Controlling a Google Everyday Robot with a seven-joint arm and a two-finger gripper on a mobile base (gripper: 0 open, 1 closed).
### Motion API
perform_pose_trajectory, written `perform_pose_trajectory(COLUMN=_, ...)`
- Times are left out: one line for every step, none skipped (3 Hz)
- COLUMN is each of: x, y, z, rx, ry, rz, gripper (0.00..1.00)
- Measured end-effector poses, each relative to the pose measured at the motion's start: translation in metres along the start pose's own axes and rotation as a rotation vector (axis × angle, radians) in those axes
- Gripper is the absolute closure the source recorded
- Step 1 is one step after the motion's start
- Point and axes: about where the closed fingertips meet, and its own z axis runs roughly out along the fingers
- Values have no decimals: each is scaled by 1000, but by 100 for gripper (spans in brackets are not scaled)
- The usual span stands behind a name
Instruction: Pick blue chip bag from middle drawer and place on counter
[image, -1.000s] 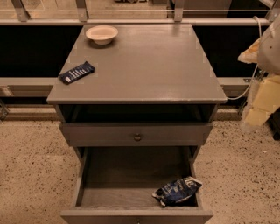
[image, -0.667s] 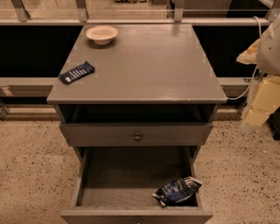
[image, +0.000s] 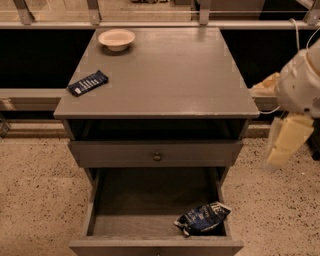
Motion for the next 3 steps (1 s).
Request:
perform_pose_trajectory(x=8, y=32, z=8, rx=66, ry=-80, rz=-107, gripper=0)
perform_pose_trajectory(x=8, y=28, z=9, rx=62, ry=-68, rz=-143, gripper=0)
perform_pose_trajectory(x=2, y=17, z=58, rx=55, ry=6, rz=-166, gripper=0)
